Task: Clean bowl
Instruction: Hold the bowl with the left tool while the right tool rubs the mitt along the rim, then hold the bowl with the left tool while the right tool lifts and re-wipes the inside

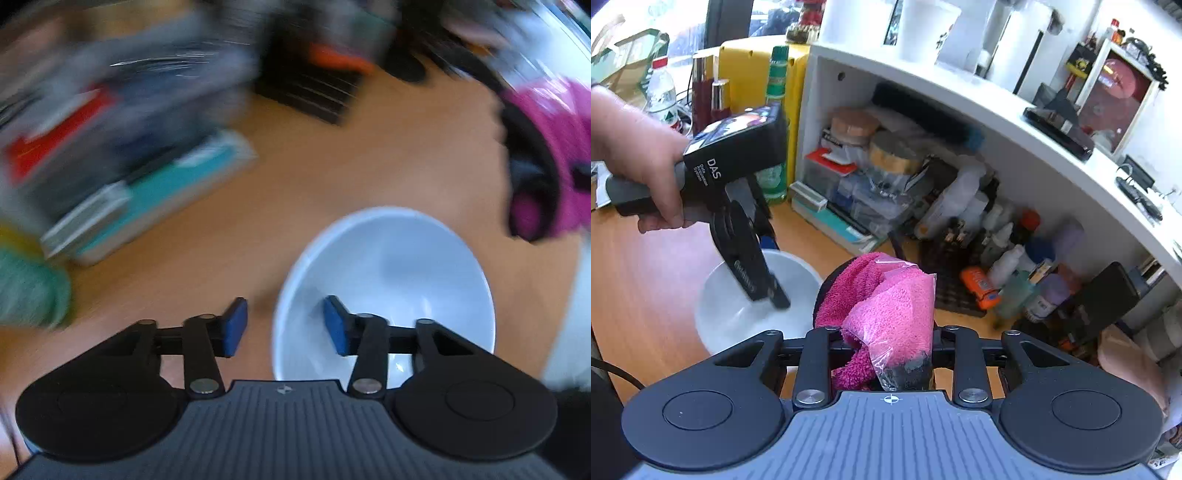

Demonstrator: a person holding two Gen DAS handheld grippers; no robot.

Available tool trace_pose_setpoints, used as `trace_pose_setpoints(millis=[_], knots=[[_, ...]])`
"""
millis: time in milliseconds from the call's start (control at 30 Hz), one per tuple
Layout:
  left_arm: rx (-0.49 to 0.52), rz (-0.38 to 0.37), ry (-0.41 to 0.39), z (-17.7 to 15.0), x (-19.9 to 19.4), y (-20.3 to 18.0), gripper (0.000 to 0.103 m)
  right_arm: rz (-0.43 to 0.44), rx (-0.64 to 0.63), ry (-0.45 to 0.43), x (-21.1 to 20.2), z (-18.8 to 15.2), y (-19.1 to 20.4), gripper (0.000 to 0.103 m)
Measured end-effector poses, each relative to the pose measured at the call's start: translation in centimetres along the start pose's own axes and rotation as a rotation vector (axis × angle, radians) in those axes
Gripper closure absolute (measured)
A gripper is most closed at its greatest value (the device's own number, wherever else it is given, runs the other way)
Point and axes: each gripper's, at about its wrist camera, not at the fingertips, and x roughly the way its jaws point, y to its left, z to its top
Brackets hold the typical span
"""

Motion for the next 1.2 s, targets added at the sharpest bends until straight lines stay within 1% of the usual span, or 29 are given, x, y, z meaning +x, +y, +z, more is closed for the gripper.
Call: trace_pose_setpoints(millis=[67, 100, 133, 167, 200, 233, 333, 400, 467, 500, 533, 567, 633, 667, 700, 733, 800, 867, 900, 933, 967, 1000, 1067, 1133, 1167, 1200], knots=[[-0.086, 0.026, -0.009, -0.9, -0.3, 0.5, 0.070, 0.009, -0.036, -0.012, -0.4, 0.5, 0.2, 0.072], [-0.144, 0.008, 0.006, -1.8, -0.6, 0.4, 0.069, 0.013, -0.054, -0.018, -0.5, 0.8, 0.3, 0.072], [-0.164, -0.009, 0.015, -2.2, -0.7, 0.2, 0.067, 0.017, -0.072, -0.024, -0.7, 1.1, 0.4, 0.072], [-0.185, -0.038, 0.022, -2.8, -0.8, -0.3, 0.067, 0.026, -0.091, -0.029, -0.9, 1.3, 0.5, 0.072], [-0.238, -0.077, 0.037, -3.6, -0.8, -0.7, 0.067, 0.061, -0.111, -0.033, -0.7, 1.7, 0.9, 0.072], [-0.256, -0.092, 0.046, -4.0, -0.8, -1.1, 0.067, 0.095, -0.131, -0.030, -0.5, 2.1, 1.3, 0.071], [-0.261, -0.106, 0.064, -4.8, -0.3, -2.4, 0.066, 0.218, -0.162, 0.046, 1.3, 3.0, 2.8, 0.071], [-0.252, -0.117, 0.074, -5.1, -0.1, -3.2, 0.064, 0.269, -0.206, 0.124, 3.1, 2.9, 4.1, 0.071], [-0.214, -0.110, 0.078, -5.3, -0.1, -4.1, 0.061, 0.318, -0.244, 0.196, 4.9, 2.4, 5.1, 0.071], [-0.193, -0.106, 0.080, -5.4, -0.1, -4.6, 0.060, 0.362, -0.257, 0.279, 6.8, 1.6, 5.6, 0.071], [-0.186, -0.105, 0.081, -5.4, -0.1, -4.8, 0.055, 0.378, -0.270, 0.332, 8.2, 0.9, 6.0, 0.069], [-0.179, -0.114, 0.084, -5.4, 0.0, -4.9, 0.051, 0.375, -0.295, 0.339, 8.8, 0.4, 6.3, 0.066], [-0.156, -0.116, 0.093, -5.2, 0.2, -5.1, 0.050, 0.341, -0.463, 0.293, 9.2, -0.7, 7.7, 0.064], [-0.130, -0.105, 0.094, -5.2, 0.2, -5.5, 0.048, 0.286, -0.572, 0.243, 8.6, -1.0, 8.8, 0.064], [-0.125, -0.099, 0.091, -5.1, 0.2, -5.9, 0.047, 0.225, -0.680, 0.191, 8.0, -1.4, 9.8, 0.065], [-0.134, -0.103, 0.091, -5.0, 0.2, -6.0, 0.046, 0.140, -0.778, 0.135, 7.5, -1.7, 10.6, 0.069], [-0.138, -0.110, 0.094, -4.7, 0.4, -6.1, 0.046, 0.001, -0.847, 0.058, 7.1, -2.0, 10.8, 0.069], [-0.133, -0.116, 0.100, -4.5, 0.5, -6.1, 0.046, -0.035, -0.788, 0.034, 6.6, -1.4, 10.1, 0.069], [-0.131, -0.120, 0.104, -4.5, 0.5, -6.0, 0.047, -0.068, -0.739, 0.023, 5.9, -1.1, 9.5, 0.069], [-0.122, -0.124, 0.111, -4.3, 0.6, -5.9, 0.050, -0.097, -0.686, 0.013, 5.3, -0.7, 8.7, 0.070], [-0.115, -0.123, 0.113, -4.2, 0.6, -5.8, 0.051, -0.104, -0.605, 0.014, 4.5, -0.2, 7.5, 0.070], [-0.084, -0.111, 0.103, -3.8, 0.5, -5.8, 0.051, -0.098, -0.523, 0.017, 3.9, 0.2, 6.3, 0.069], [0.008, -0.109, 0.089, -2.1, 0.8, -5.8, 0.047, -0.071, -0.358, 0.019, 2.8, 0.6, 3.9, 0.069], [0.103, -0.108, 0.076, -0.3, 1.3, -5.9, 0.046, -0.003, -0.099, 0.030, 1.9, 0.4, 0.4, 0.069], [0.151, -0.106, 0.069, 0.6, 1.8, -5.9, 0.046, 0.011, -0.015, 0.037, 1.8, 0.2, -0.7, 0.069], [0.183, -0.113, 0.064, 1.4, 2.2, -5.7, 0.043, 0.020, 0.031, 0.043, 1.8, 0.0, -1.3, 0.069]])
